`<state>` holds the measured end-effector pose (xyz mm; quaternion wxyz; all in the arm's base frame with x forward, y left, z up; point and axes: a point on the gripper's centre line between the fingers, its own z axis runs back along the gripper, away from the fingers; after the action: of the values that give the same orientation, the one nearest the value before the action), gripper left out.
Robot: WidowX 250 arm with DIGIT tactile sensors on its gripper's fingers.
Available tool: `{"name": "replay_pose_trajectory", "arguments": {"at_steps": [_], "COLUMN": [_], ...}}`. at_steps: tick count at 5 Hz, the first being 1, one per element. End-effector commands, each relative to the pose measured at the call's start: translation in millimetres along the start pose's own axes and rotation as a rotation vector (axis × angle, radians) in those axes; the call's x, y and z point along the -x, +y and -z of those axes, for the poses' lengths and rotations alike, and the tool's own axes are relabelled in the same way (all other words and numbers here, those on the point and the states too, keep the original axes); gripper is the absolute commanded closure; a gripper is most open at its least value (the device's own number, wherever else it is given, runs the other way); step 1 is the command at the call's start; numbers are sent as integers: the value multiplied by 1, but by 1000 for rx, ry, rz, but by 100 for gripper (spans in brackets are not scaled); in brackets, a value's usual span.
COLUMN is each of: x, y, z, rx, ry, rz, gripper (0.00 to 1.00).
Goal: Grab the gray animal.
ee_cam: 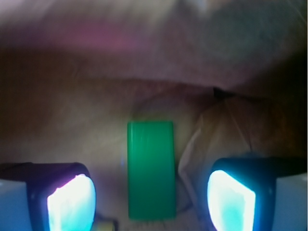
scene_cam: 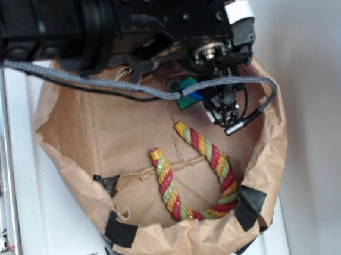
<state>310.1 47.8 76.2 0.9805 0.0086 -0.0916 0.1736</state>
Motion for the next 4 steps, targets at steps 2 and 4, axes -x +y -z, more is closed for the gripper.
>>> {"name": "replay_pose_trajectory", "arguments": {"at_steps": [2,4], "x": [-22,-15], "y": [31,40], "z": [-11,-14], "rx": [-86,-147], "ry": [-45,-56], "rz": [-25,19], "gripper": [0,0]}}
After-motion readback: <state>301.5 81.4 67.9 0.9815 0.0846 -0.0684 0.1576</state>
